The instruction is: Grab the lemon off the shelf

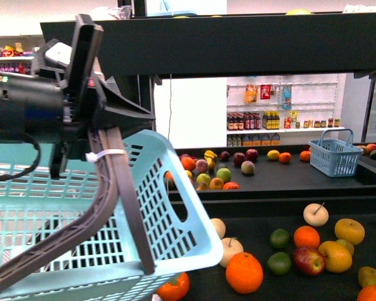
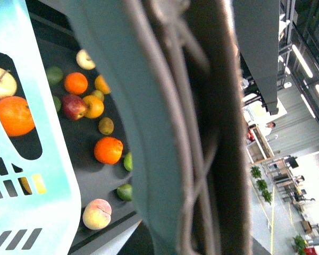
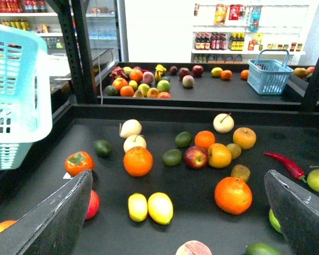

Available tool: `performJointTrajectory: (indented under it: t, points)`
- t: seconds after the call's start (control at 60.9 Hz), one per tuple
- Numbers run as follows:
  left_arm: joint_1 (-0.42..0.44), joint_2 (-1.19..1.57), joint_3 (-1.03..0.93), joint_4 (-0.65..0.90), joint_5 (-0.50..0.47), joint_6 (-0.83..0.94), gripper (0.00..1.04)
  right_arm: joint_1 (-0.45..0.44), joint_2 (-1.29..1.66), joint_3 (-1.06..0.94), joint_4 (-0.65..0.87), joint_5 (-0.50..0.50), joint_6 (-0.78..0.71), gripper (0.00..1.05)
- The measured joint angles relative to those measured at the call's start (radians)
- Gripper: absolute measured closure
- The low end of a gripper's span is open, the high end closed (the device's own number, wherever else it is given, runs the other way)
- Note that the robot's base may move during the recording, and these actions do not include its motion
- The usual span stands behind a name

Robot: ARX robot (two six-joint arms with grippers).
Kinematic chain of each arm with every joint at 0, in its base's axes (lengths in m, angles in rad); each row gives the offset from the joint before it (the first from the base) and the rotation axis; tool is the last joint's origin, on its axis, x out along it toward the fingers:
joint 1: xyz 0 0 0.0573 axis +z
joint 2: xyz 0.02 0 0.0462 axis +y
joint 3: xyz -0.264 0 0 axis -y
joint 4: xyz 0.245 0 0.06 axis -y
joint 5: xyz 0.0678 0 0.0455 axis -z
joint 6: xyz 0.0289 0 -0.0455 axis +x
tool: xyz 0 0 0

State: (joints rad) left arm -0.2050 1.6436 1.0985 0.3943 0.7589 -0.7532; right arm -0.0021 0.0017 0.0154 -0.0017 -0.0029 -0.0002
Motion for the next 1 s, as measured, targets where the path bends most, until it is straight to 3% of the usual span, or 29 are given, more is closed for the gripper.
performJointTrajectory:
  t: [0.181,0.674,0.789,0.838,1.002]
  points:
    - [-0.068,0.051,0.058,0.005,-0.013,0.0,0.98,0.0,0.0,0.0,0.0,0.0,0.0,0.07]
    - [-0.154,0.093,0.082,0.03,-0.072,-0.019,0.98,0.0,0.0,0.0,0.0,0.0,0.0,0.07]
    - [-0.153,0.096,0.082,0.03,-0.08,-0.019,0.98,0.045,0.109,0.067,-0.196,0.142,0.112,0.07]
    - [-0.152,0.096,0.083,0.03,-0.082,-0.018,0.98,0.049,0.156,0.074,-0.225,0.141,0.148,0.07]
    - [-0.152,0.096,0.083,0.03,-0.085,-0.018,0.98,0.009,0.393,0.083,-0.066,0.087,0.232,0.07]
